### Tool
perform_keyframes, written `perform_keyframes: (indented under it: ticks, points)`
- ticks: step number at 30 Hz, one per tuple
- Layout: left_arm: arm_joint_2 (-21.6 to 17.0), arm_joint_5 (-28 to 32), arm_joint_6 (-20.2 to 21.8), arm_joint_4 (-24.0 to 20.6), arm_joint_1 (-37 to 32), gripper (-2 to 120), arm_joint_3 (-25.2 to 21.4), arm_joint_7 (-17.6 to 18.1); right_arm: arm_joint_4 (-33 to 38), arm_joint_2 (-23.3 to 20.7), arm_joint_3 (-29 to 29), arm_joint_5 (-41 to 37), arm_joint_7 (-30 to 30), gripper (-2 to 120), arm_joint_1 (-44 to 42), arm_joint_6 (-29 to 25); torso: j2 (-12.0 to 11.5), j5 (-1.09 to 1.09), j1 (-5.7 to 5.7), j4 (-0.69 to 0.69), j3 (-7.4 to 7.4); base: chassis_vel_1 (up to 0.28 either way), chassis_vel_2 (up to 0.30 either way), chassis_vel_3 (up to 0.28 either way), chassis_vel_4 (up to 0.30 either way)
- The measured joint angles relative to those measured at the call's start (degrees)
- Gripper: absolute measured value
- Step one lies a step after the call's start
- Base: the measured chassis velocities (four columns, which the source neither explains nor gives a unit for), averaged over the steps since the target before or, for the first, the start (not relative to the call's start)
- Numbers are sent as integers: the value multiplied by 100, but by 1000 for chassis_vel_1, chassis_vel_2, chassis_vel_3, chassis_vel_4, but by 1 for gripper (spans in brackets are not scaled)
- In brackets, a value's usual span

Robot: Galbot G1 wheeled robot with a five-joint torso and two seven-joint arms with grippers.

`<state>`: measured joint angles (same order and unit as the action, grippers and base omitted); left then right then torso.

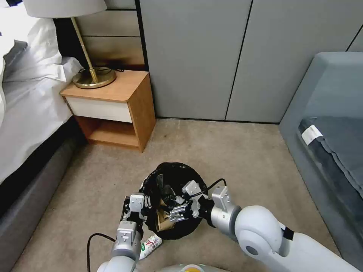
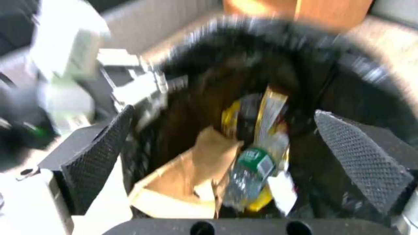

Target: Pick up the trash bin, then pick up the garbage from the floor and place it into the trash bin.

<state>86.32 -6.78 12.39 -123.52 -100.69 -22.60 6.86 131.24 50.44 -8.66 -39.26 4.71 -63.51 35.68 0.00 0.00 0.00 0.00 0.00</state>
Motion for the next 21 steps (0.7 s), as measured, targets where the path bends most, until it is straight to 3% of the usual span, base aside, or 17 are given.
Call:
perform_keyframes:
  ticks: [7,13,16,17,20,21]
  points:
    - [-58,137,29,43,93,1,-72,3,994,-260,992,79,-108,100,-1021,-278,0,-1,0,-2,0,0,0,0,0]
    - [-111,279,53,13,109,1,-174,15,1232,-271,1313,452,8,100,-1525,-707,0,0,0,0,-1,0,0,0,0]
    - [-127,375,57,-111,60,1,-275,28,1235,25,1496,1110,31,100,-1734,-1409,0,1,0,0,-1,0,0,0,0]
    - [-127,375,57,-111,60,1,-275,28,1235,25,1496,1110,31,100,-1734,-1409,0,1,0,0,-1,0,0,0,0]
    - [-138,453,59,-201,11,1,-371,45,1227,477,1711,2387,31,100,-2071,-2380,0,0,0,1,-1,0,0,0,0]
    - [-138,453,59,-201,11,1,-371,45,1227,477,1711,2387,31,100,-2071,-2380,0,0,0,1,-1,0,0,0,0]
